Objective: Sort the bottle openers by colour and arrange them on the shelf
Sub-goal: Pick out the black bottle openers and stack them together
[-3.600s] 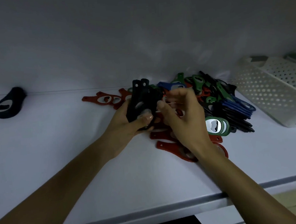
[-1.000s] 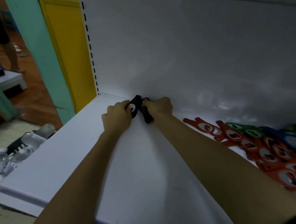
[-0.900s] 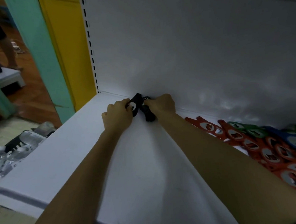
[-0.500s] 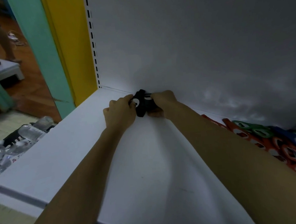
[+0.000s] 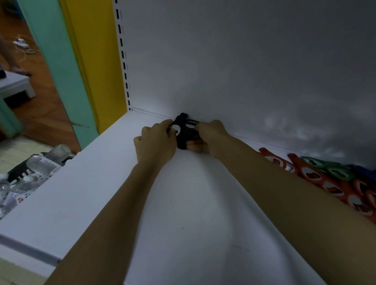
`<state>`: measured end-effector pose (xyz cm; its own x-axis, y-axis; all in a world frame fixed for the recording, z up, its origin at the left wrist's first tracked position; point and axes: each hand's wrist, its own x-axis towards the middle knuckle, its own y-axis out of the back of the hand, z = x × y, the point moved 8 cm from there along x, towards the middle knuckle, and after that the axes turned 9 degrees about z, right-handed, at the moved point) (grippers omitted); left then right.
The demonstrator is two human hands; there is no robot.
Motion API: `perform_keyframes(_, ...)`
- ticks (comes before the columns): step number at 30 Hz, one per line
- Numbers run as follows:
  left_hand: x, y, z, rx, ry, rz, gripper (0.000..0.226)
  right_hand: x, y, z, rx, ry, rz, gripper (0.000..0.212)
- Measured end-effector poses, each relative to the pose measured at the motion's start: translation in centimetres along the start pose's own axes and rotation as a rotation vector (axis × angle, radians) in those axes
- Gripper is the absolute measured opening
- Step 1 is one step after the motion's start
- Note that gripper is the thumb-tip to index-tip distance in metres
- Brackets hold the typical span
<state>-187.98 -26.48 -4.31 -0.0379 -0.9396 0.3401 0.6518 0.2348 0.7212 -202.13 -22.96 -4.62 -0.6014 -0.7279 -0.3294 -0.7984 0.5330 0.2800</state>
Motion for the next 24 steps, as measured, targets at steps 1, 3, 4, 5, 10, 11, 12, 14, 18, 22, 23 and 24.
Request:
perform_keyframes(1, 0.0, 0.0, 0.0, 0.002, 0.001, -0.003, 0.041, 0.0, 0.0, 0.1, 0.009, 0.000, -0.001, 0.026)
perform_keyframes(3, 0.0, 0.1, 0.0, 0.006, 0.002, -0.005, 0.041, 0.2, -0.2, 0.2, 0.021, 0.007, 0.006, 0.025)
perform_keyframes(4, 0.0, 0.1, 0.0, 0.006, 0.003, -0.005, 0.041, 0.3, -0.2, 0.3, 0.027, 0.012, 0.011, 0.024)
perform_keyframes(5, 0.0, 0.2, 0.0, 0.007, 0.004, -0.004, 0.041, 0.4, -0.3, 0.4, 0.027, 0.016, 0.017, 0.024)
perform_keyframes(10, 0.0, 0.1, 0.0, 0.007, 0.000, 0.002, 0.040, 0.7, -0.1, 1.1, 0.057, 0.018, 0.050, 0.023)
perform_keyframes(11, 0.0, 0.0, 0.0, 0.010, 0.000, 0.000, 0.040, 0.5, 0.0, 1.1, 0.078, 0.011, 0.053, 0.022)
perform_keyframes(12, 0.0, 0.0, 0.0, 0.014, 0.000, -0.004, 0.040, 0.3, 0.1, 1.2, 0.096, 0.007, 0.052, 0.020)
perform_keyframes(14, -0.1, 0.0, 0.0, 0.013, -0.003, -0.007, 0.040, -0.2, 0.4, 1.2, 0.094, 0.018, 0.051, 0.015)
perform_keyframes(18, -0.7, 1.3, 0.9, -0.048, -0.042, 0.060, 0.041, -1.9, 2.4, 1.1, -0.036, 0.176, 0.071, 0.012)
perform_keyframes(22, -3.1, 3.5, 5.6, 0.018, -0.416, 0.178, 0.043, -5.0, 6.6, 0.7, -0.298, 0.520, 0.097, 0.039)
perform_keyframes(23, -4.0, 3.5, 7.2, 0.028, -0.524, 0.160, 0.043, -6.0, 7.8, 0.7, -0.377, 0.600, 0.117, 0.043)
perform_keyframes(24, -5.3, 3.2, 9.3, 0.036, -0.637, 0.125, 0.045, -7.0, 9.5, 1.0, -0.438, 0.661, 0.143, 0.047)
